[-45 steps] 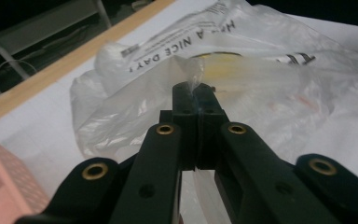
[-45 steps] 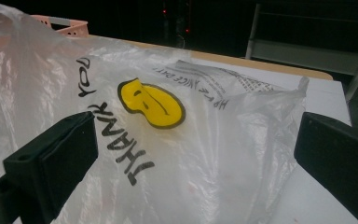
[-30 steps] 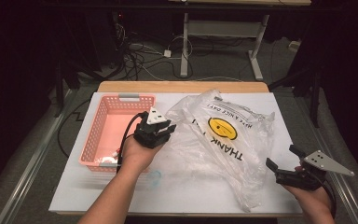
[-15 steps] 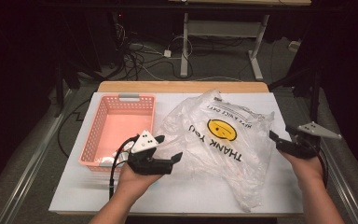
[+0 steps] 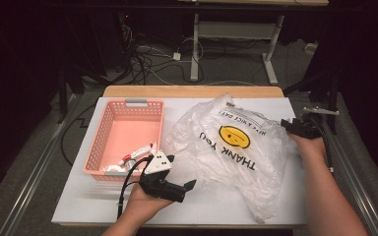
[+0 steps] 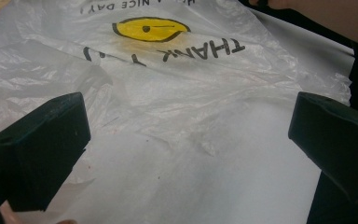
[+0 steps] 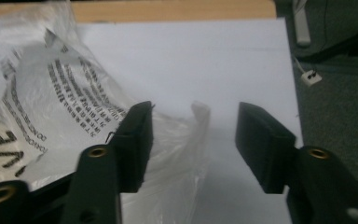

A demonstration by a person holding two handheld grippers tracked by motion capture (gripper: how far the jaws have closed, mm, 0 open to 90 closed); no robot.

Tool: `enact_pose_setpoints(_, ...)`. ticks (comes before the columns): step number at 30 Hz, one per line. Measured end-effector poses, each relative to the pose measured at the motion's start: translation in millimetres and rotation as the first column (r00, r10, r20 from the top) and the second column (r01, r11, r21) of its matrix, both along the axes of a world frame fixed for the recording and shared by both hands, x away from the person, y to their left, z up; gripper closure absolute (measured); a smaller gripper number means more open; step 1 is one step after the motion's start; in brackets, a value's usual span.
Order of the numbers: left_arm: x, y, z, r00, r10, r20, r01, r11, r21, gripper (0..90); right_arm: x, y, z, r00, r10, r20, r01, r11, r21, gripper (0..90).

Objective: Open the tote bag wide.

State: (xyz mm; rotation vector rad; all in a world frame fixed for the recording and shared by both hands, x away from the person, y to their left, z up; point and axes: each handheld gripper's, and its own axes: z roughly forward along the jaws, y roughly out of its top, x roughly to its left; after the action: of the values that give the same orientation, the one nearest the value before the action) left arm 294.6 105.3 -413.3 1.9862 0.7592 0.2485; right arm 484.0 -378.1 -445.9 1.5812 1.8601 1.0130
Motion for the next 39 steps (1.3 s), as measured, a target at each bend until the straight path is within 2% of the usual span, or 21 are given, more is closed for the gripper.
enact_pose_setpoints(1, -0.3, 0.6, -0.3, 1.0, 0.001, 0.003, -0.001, 1.0, 0.002, 0.0, 1.7, 0.1, -3.6, 0.9999, 0.004, -0.017, -0.004, 1.0, -0.003, 56.8)
enact_pose_setpoints(3, -0.2, 1.8, -1.4, 1.0, 0.004, -0.004, -0.004, 1.0, 0.0, 0.0, 1.6, 1.9, -6.7, 0.9998, 0.009, -0.018, -0.009, 0.999, -0.047, 78.4)
enact_pose_setpoints(4, -0.2, 1.8, -1.4, 1.0, 0.004, -0.004, -0.004, 1.0, 0.0, 0.0, 1.6, 1.9, -6.7, 0.9998, 0.009, -0.018, -0.009, 0.999, -0.047, 78.4)
enact_pose_setpoints(5, 0.1, 2.5, -1.9, 1.0, 0.001, -0.008, -0.001, 1.0, 0.004, 0.0, -2.1, 1.4, -4.8, 1.0, 0.007, -0.006, -0.007, 0.998, -0.067, 88.3)
enact_pose_setpoints(8, -0.3, 3.5, -2.1, 1.0, -0.001, -0.006, 0.001, 1.0, 0.008, 0.0, -12.3, -5.2, -0.6, 0.9996, -0.007, 0.027, 0.009, 0.996, -0.091, 89.1)
enact_pose_setpoints(11, 0.8, 5.1, -0.9, 0.9999, 0.013, -0.004, -0.013, 0.9999, -0.001, 0.0, -22.1, -13.8, 0.0, 0.999, -0.028, 0.036, 0.03, 0.997, -0.077, 89.1)
enact_pose_setpoints(12, 1.9, 5.6, 0.1, 0.9998, 0.018, -0.003, -0.018, 0.9998, -0.009, 0.0, -34.7, -21.6, -0.6, 0.9977, -0.054, 0.04, 0.057, 0.996, -0.068, 89.0)
enact_pose_setpoints(14, 4.3, 5.5, 2.6, 0.9998, 0.02, 0.004, -0.02, 0.9998, 0.003, 0.0, -48.8, -29.8, -0.8, 0.9962, -0.064, 0.059, 0.068, 0.996, -0.064, 89.0)
enact_pose_setpoints(15, 4.8, 5.5, 3.6, 0.9997, 0.021, 0.008, -0.021, 0.9998, 0.003, 0.0, -48.8, -29.8, -0.8, 0.9962, -0.064, 0.059, 0.068, 0.996, -0.064, 89.0)
enact_pose_setpoints(16, 5.2, 5.6, 4.2, 0.9997, 0.024, 0.012, -0.024, 0.9997, -0.001, 0.0, -63.6, -36.8, -0.8, 0.9945, -0.075, 0.072, 0.08, 0.995, -0.06, 88.9)
enact_pose_setpoints(17, 5.7, 6.5, 4.5, 0.9996, 0.027, 0.014, -0.027, 0.9996, -0.006, 0.0, -63.6, -36.8, -0.8, 0.9945, -0.075, 0.072, 0.08, 0.995, -0.06, 88.9)
enact_pose_setpoints(18, 6.3, 7.9, 4.3, 0.9994, 0.031, 0.014, -0.031, 0.9995, -0.011, 0.0, -78.4, -42.6, -0.9, 0.9931, -0.082, 0.084, 0.087, 0.994, -0.066, 88.9)
enact_pose_setpoints(23, 6.1, 23.8, 2.4, 0.9978, 0.064, 0.016, -0.063, 0.9977, -0.023, 0.0, -110.4, -52.3, -5.8, 0.9922, -0.079, 0.096, 0.087, 0.993, -0.079, 85.8)
enact_pose_setpoints(25, 5.9, 26.9, 2.3, 0.9974, 0.07, 0.018, -0.07, 0.9974, -0.017, 0.0, -118.3, -52.5, -6.5, 0.9926, -0.063, 0.104, 0.072, 0.994, -0.084, 73.2)
enact_pose_setpoints(26, 5.7, 30.2, 2.1, 0.9966, 0.079, 0.026, -0.078, 0.9969, -0.01, 0.0, -118.3, -52.5, -6.5, 0.9926, -0.063, 0.104, 0.072, 0.994, -0.084, 73.2)
enact_pose_setpoints(27, 5.0, 37.6, 2.6, 0.995, 0.096, 0.025, -0.096, 0.9952, -0.021, 0.0, -125.5, -52.2, 0.6, 0.9904, -0.053, 0.128, 0.063, 0.995, -0.077, 62.1)
enact_pose_setpoints(29, 4.5, 41.0, 3.4, 0.9944, 0.104, 0.019, -0.104, 0.9943, -0.026, 0.0, -129.4, -51.3, 6.8, 0.9879, -0.045, 0.149, 0.055, 0.996, -0.069, 58.3)
enact_pose_setpoints(31, 2.6, 46.9, 4.8, 0.9925, 0.121, 0.017, -0.12, 0.9919, -0.04, 0.0, -142.7, -44.7, 27.9, 0.9781, -0.012, 0.208, 0.022, 0.999, -0.049, 51.5)
enact_pose_setpoints(33, 0.8, 51.0, 5.3, 0.9911, 0.131, 0.024, -0.13, 0.9904, -0.047, 0.0, -147.4, -41.0, 33.9, 0.9752, 0.003, 0.221, 0.006, 0.999, -0.04, 50.6)
enact_pose_setpoints(34, 0.1, 53.4, 3.7, 0.9899, 0.14, 0.021, -0.139, 0.9893, -0.046, 0.0, -154.8, -31.9, 42.3, 0.9706, 0.042, 0.237, -0.033, 0.999, -0.04, 48.5)
enact_pose_setpoints(39, -1.5, 56.0, -3.1, 0.9895, 0.143, 0.021, -0.143, 0.9893, -0.031, 0.0, -168.0, -5.3, 43.4, 0.9632, 0.125, 0.238, -0.118, 0.992, -0.044, 47.1)
